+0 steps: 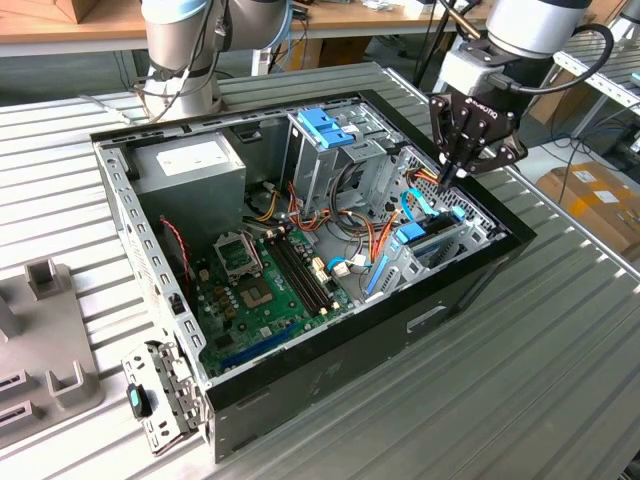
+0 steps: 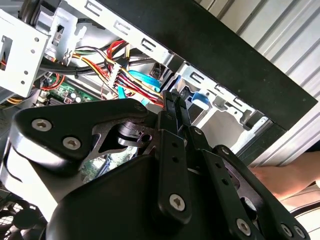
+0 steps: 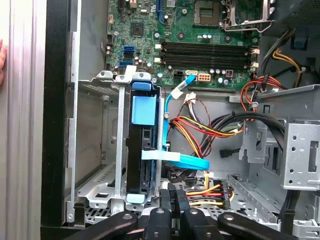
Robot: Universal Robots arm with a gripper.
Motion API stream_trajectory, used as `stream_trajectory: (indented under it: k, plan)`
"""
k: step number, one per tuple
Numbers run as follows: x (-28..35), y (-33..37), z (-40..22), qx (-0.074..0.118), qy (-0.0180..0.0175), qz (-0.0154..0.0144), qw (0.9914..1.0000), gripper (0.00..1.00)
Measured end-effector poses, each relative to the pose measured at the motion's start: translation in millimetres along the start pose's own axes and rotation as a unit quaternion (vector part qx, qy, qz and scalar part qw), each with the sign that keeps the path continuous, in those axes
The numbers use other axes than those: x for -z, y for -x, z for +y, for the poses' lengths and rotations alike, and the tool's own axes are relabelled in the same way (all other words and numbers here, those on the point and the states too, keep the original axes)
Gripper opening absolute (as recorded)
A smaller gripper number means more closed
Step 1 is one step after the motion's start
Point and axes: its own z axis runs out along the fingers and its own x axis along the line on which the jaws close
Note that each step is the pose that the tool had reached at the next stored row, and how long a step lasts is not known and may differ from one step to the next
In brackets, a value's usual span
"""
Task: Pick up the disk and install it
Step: 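Insert the second disk wire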
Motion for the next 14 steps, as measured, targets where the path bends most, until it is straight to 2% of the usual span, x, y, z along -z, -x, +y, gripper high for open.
stream_trajectory:
  k: [9,11,14]
  plan:
    - [-0.1,-1.2,0.0,-0.001,0.0,0.0,1.0,0.16]
    - [-0.2,-4.3,0.2,-0.001,0.0,0.0,1.0,0.16]
    - [-0.2,-4.4,0.2,-0.001,0.0001,0.0,1.0,0.16]
